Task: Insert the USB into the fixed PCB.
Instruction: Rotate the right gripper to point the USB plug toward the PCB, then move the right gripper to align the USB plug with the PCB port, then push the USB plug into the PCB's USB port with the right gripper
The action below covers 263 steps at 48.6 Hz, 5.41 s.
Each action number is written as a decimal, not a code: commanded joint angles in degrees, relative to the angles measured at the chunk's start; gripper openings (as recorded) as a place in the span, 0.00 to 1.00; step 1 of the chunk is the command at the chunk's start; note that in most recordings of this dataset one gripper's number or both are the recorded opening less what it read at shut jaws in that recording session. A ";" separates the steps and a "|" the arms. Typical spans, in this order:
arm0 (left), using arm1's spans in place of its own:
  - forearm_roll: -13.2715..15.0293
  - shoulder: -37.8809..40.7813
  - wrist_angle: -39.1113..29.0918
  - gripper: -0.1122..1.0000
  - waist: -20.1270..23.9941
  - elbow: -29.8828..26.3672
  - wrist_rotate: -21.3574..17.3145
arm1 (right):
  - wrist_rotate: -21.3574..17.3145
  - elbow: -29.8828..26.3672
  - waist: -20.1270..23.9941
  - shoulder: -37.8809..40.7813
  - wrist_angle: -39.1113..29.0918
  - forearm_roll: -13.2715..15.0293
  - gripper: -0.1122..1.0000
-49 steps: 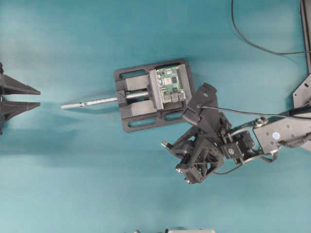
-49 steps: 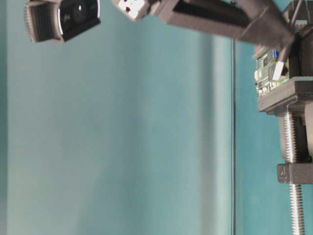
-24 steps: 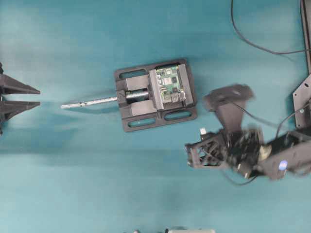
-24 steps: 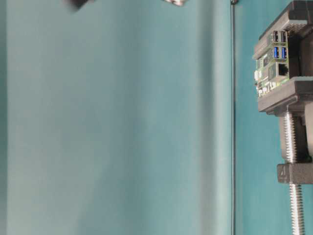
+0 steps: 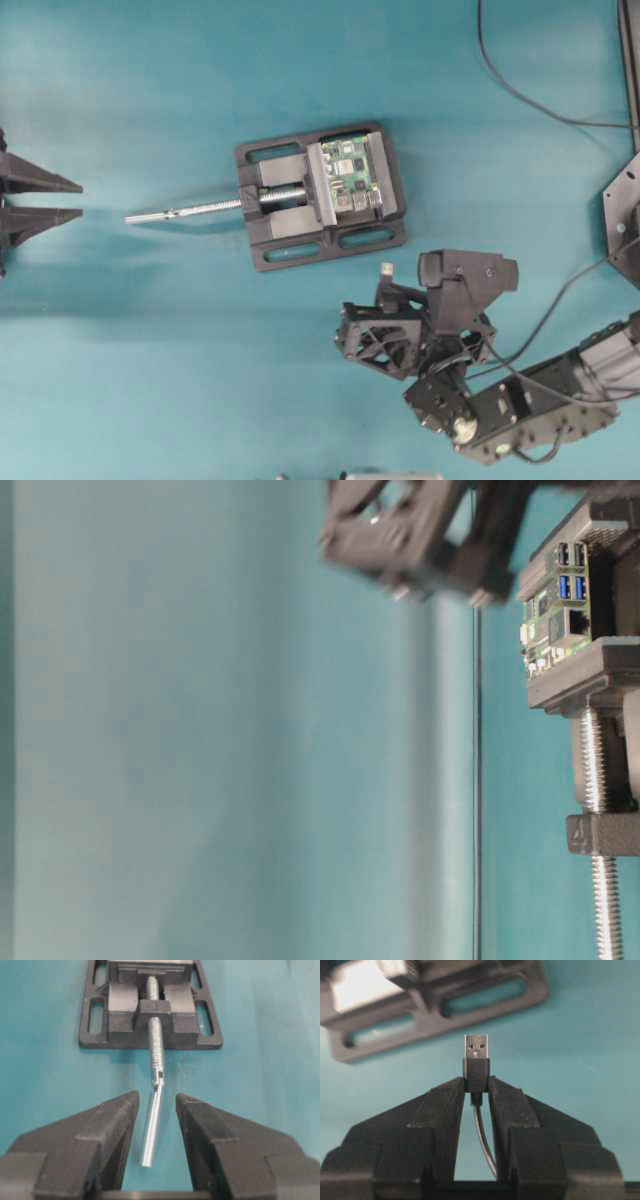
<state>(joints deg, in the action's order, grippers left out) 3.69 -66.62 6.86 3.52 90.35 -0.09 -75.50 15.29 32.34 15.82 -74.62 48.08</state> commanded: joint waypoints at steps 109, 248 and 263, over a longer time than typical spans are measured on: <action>-0.26 0.44 0.44 0.59 0.18 -0.70 0.00 | 14.33 -0.35 -2.37 4.13 -4.92 8.88 0.29; -0.26 0.44 0.53 0.59 0.18 -0.70 0.00 | 19.69 5.80 -7.12 -0.09 3.34 9.32 0.29; -0.18 0.44 0.44 0.59 0.18 -0.70 -0.09 | 20.21 5.63 -7.12 -0.09 2.64 9.32 0.29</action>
<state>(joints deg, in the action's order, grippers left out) 3.69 -66.62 6.86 3.60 90.35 -0.09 -55.55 21.97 25.66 17.84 -71.37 56.78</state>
